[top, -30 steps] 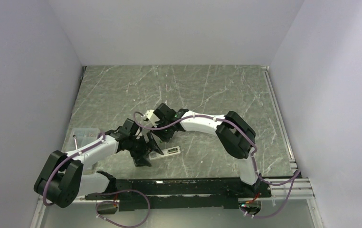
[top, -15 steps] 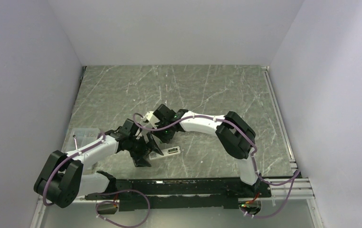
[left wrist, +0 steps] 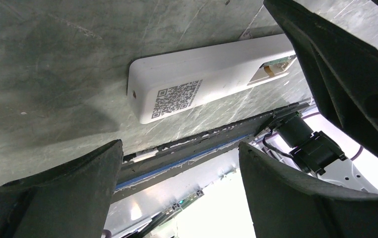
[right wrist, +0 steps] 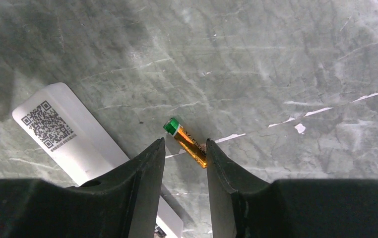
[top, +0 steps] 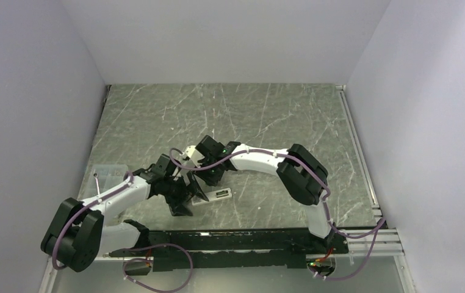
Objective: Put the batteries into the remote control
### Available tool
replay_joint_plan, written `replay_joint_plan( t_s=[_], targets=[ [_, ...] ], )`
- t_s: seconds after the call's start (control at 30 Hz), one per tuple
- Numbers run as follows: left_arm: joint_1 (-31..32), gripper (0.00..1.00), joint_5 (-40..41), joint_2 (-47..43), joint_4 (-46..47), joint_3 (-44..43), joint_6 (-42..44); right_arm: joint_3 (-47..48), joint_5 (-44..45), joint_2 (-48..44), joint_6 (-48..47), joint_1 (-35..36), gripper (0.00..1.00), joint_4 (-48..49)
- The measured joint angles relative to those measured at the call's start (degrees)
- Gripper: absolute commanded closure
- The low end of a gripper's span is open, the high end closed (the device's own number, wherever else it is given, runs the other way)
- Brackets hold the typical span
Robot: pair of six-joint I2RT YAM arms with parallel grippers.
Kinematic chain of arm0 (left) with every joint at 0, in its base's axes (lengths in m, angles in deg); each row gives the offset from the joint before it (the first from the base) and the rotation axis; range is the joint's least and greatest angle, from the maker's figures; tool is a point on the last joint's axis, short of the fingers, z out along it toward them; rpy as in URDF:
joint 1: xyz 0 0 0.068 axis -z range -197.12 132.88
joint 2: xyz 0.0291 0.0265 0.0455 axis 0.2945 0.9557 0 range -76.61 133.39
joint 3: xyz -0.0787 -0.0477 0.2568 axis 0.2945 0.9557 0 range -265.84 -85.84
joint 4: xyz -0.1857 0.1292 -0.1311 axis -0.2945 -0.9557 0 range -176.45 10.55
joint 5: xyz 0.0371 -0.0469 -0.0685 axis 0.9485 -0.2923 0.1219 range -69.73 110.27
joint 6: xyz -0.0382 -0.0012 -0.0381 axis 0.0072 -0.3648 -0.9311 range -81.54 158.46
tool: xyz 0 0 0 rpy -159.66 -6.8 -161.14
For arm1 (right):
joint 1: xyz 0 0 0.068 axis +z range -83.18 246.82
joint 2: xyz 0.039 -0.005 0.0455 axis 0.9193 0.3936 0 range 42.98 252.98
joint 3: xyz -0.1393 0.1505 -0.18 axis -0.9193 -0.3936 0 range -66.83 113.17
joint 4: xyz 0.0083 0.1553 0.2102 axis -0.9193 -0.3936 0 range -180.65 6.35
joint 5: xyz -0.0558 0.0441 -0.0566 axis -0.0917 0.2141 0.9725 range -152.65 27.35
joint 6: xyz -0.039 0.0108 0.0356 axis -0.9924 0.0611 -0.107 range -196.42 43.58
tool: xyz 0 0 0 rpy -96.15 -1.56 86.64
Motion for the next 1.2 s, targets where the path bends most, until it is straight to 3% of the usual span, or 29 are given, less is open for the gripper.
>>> replay_joint_plan(
  t_s=[0.4,0.73,1.2],
  targets=[
    [-0.04,0.08,1.51,-0.57,-1.92,0.22,0.0,-1.05,0.42,-0.09,-0.15,1.79,0.73,-0.07],
    [-0.33,0.08,1.7,-0.87,-1.57,0.2,0.28,-1.4,4.02,-0.22,0.9,2.71,1.0,0.48],
    [-0.33,0.08,1.31,-2.16,0.37,-0.33,1.29,-1.84,6.03,-1.03,5.86,2.43,1.0,1.11]
  ],
)
